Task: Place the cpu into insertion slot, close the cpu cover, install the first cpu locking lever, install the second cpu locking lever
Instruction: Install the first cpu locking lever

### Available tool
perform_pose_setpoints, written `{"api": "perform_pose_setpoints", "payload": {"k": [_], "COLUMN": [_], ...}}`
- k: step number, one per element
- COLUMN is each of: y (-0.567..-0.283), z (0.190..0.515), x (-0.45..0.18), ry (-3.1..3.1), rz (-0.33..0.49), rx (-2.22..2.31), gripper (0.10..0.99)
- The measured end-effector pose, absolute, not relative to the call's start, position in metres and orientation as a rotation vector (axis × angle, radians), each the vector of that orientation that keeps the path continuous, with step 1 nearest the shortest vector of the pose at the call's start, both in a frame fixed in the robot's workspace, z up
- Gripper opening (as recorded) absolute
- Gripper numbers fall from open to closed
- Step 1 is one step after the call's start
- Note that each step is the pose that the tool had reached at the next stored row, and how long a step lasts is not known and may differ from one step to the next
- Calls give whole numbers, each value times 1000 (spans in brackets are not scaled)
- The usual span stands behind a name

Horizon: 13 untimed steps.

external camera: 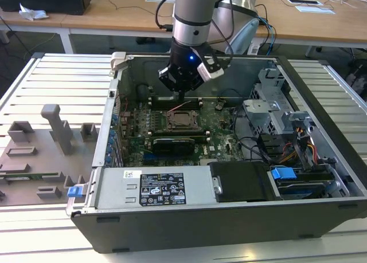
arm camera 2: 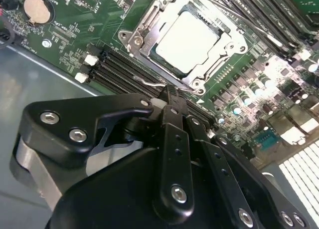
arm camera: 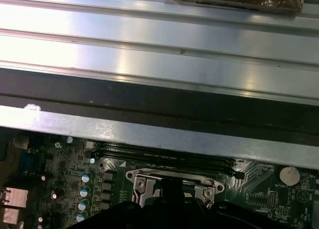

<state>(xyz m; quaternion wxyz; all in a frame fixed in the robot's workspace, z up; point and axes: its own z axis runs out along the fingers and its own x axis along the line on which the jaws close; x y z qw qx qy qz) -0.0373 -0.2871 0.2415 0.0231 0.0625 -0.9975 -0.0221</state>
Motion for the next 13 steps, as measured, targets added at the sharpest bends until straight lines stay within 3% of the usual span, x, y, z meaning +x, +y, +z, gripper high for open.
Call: {"api": "perform_pose_setpoints", "payload": {"k": [13], "y": [-281], "z": [214], "x": [-25], "ry": [-3085], "rz": [-109], "rx": [179], "gripper": [106]}}
